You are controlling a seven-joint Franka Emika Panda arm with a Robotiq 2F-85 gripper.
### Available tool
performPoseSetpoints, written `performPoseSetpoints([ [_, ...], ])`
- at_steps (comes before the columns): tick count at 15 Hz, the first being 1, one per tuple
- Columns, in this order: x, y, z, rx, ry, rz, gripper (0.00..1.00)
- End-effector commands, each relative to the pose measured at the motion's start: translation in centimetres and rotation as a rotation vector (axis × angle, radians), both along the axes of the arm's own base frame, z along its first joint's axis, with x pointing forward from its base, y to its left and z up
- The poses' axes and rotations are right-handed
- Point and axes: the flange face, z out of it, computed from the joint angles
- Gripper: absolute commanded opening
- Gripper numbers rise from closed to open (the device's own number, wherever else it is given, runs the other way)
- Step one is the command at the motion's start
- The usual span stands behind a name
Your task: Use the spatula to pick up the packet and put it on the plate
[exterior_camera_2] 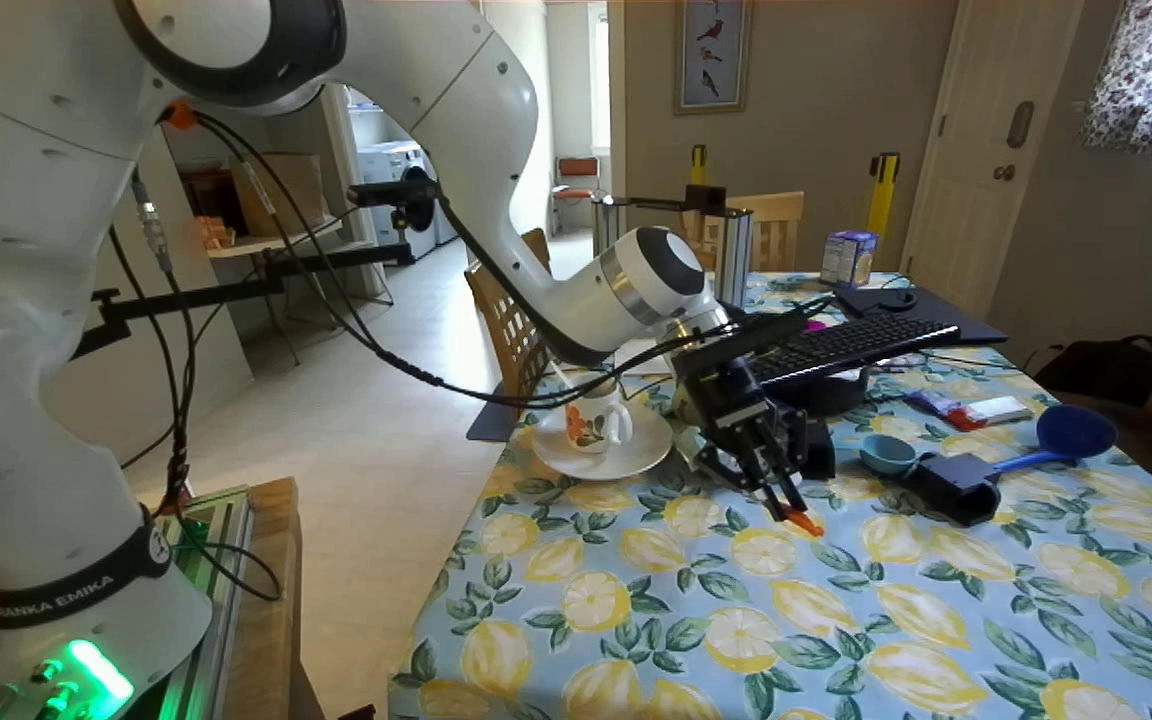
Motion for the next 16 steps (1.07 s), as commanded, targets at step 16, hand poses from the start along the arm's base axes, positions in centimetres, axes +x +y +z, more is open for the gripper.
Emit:
performPoseSetpoints([
  [16, 1.6, 3.1, -2.3, -0.062, -0.118, -0.114, 0.05],
])
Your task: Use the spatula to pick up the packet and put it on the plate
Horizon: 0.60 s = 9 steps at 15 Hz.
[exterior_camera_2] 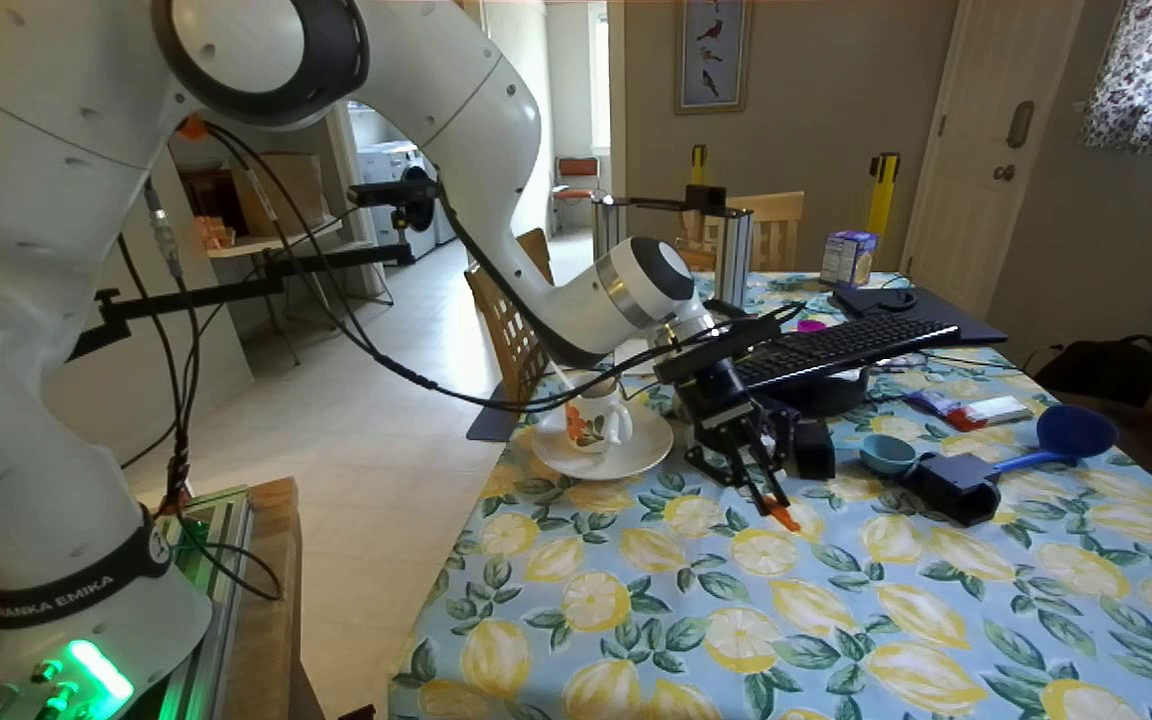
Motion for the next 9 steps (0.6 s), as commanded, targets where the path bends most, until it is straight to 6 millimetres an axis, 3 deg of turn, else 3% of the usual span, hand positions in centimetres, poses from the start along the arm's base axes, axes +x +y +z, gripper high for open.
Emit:
performPoseSetpoints([
  [1, 1.2, 0.5, -0.7, -0.052, -0.017, -0.034, 0.05],
  [9, 2.6, 0.6, -1.3, -0.094, -0.011, -0.087, 0.05],
])
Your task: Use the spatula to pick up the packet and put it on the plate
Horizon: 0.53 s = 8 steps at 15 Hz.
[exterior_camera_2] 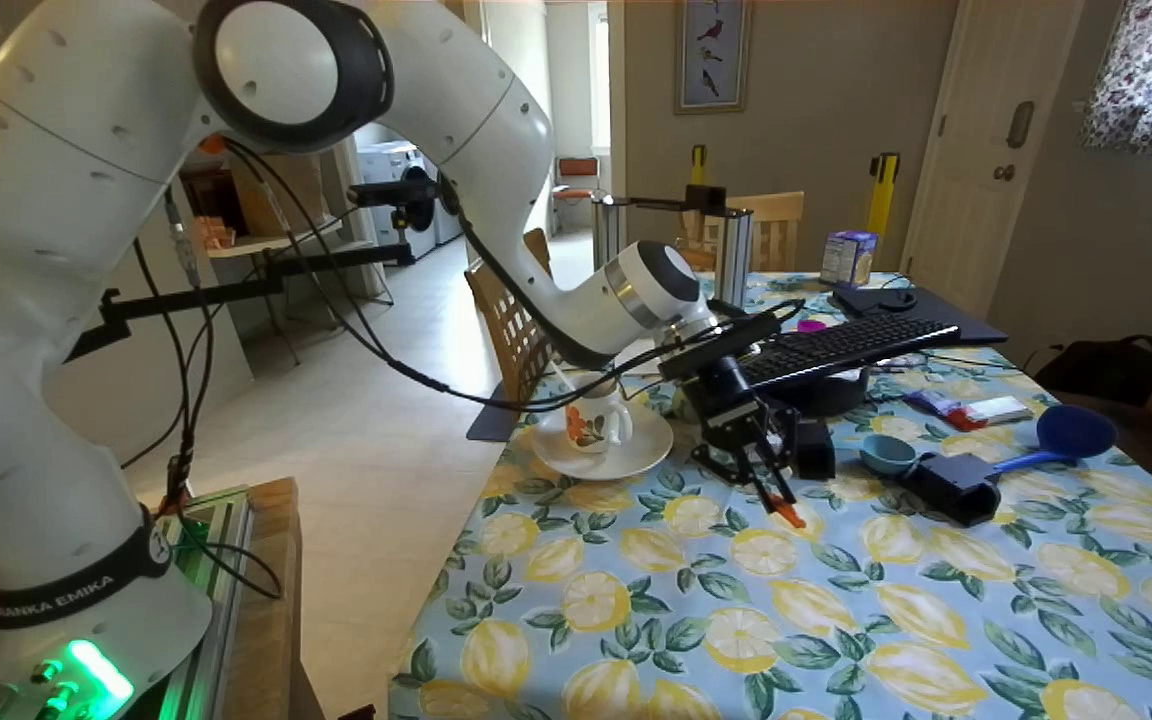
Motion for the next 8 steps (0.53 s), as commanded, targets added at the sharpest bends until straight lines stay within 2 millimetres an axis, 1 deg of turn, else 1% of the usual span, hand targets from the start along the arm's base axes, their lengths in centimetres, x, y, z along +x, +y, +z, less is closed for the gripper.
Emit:
performPoseSetpoints([
  [1, 1.3, -0.3, -0.4, -0.034, -0.006, -0.043, 0.05],
  [5, 1.9, -0.5, -0.4, -0.051, -0.009, -0.06, 0.05],
  [8, 2.3, -0.2, -0.8, -0.043, 0.004, -0.04, 0.05],
])
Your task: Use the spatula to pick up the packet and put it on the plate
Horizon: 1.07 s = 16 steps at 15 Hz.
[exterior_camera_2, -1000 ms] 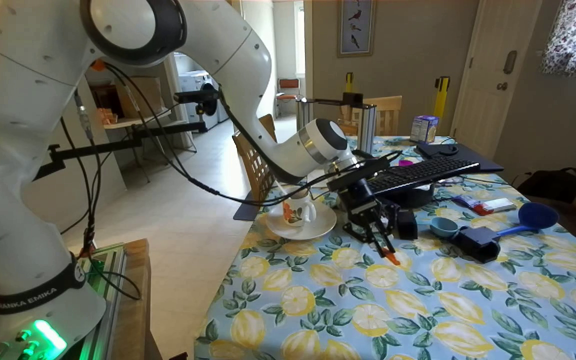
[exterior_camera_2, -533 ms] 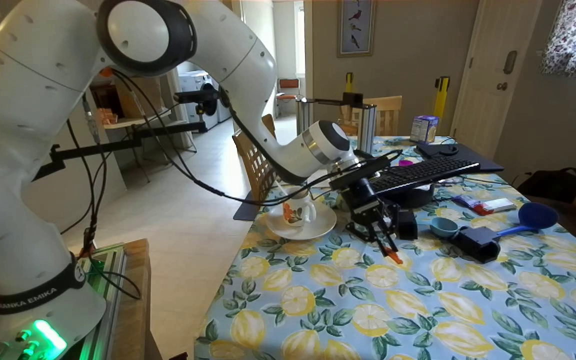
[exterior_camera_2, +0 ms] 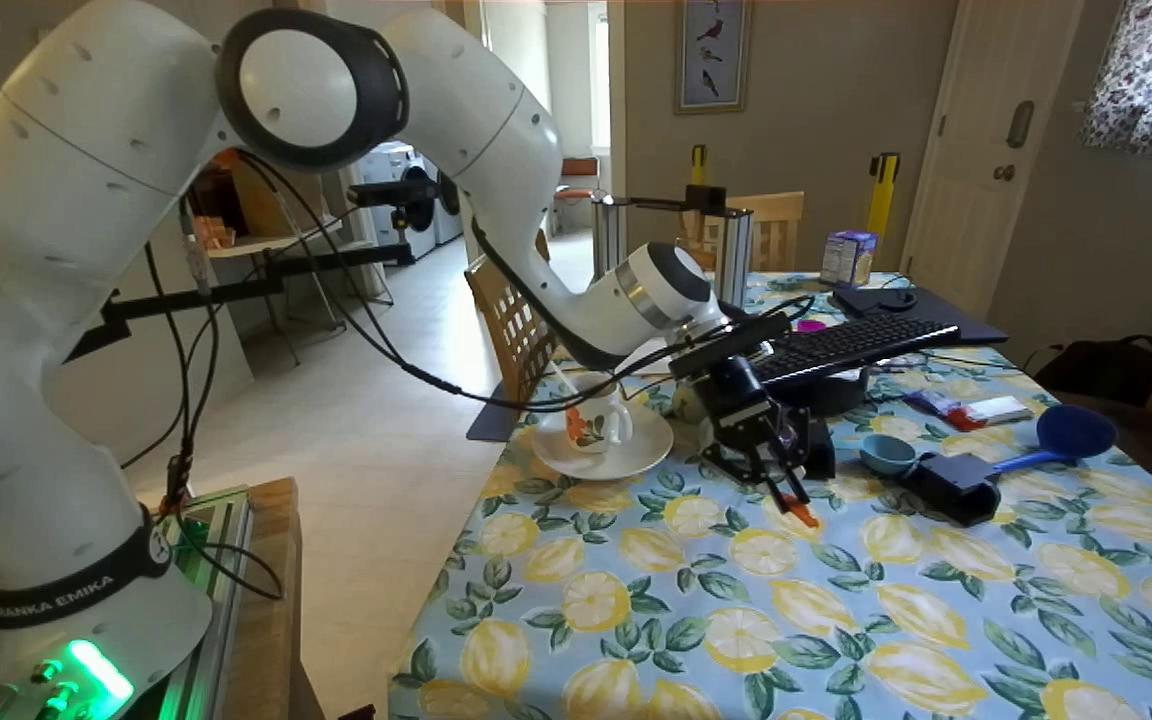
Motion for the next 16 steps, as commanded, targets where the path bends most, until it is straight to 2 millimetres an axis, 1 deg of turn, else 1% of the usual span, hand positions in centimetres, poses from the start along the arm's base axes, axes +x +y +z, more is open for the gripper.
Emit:
performPoseSetpoints([
  [1, 1.1, 0.6, -0.6, -0.001, 0.011, 0.002, 0.05],
  [11, 2.5, 4.9, -0.2, 0.024, -0.025, 0.027, 0.05],
  [13, 2.6, 4.9, -0.2, 0.013, -0.023, 0.018, 0.05],
  [16, 2.3, 3.9, -0.2, -0.008, -0.014, 0.0, 0.05],
])
